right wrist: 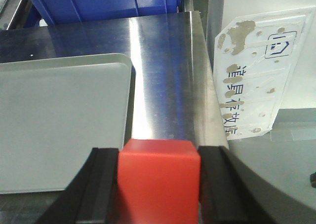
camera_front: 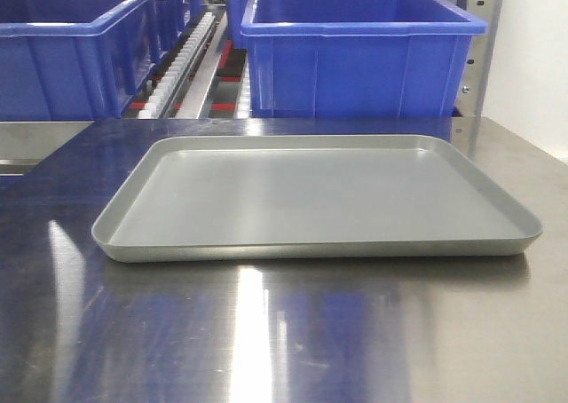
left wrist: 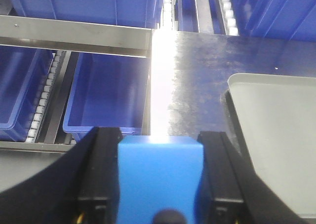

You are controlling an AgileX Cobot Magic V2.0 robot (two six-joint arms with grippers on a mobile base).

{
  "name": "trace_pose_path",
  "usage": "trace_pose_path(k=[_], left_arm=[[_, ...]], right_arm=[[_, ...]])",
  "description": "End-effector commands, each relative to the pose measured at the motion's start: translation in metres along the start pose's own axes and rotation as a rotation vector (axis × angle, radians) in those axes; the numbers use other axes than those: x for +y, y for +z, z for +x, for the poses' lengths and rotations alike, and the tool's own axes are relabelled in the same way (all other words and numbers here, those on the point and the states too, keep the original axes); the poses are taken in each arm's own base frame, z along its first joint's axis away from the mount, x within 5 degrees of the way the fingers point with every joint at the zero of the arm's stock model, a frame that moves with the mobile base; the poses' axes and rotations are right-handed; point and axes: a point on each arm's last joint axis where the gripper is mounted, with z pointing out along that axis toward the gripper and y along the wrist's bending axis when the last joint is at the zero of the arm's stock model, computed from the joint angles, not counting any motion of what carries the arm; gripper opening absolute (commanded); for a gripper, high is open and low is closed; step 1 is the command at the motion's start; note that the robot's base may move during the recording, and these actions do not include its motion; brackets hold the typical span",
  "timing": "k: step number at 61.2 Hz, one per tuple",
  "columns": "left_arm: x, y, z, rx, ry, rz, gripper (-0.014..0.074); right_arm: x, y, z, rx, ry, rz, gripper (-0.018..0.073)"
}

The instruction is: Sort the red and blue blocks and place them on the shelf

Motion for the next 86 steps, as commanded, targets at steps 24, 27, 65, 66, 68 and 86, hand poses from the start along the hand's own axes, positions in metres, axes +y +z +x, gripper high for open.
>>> trace_pose_path(k=[24, 27, 65, 66, 68, 86], left_arm=[[-0.0028, -0.0054, -0.0162, -0.114, -0.006, 0.022, 0.0135], [-0.0028, -0.0054, -0.0162, -0.114, -0.006, 0.022, 0.0135], [-0.0028, -0.0054, -0.0162, -0.114, -0.006, 0.022, 0.0135], [-0.0028, -0.0054, -0.0162, -0.114, -0.006, 0.022, 0.0135], [-0.0028, -0.0054, -0.0162, -0.114, -0.006, 0.022, 0.0135], [-0.0028, -0.0054, -0.0162, -0.114, -0.006, 0.022, 0.0135]], right_arm=[[0.0015, -0.0042, -0.0162, -0.108, -0.003, -0.003, 0.0058], [0.0015, -0.0042, -0.0162, -0.108, -0.003, -0.003, 0.0058], [0.0015, -0.0042, -0.0162, -0.108, -0.003, -0.003, 0.0058], [0.0015, -0.0042, -0.0162, -0.108, -0.003, -0.003, 0.0058], [0.0015, -0.0042, -0.0162, -0.108, -0.003, -0.003, 0.0058], [0.0015, -0.0042, -0.0162, -0.108, -0.003, -0.003, 0.0058]])
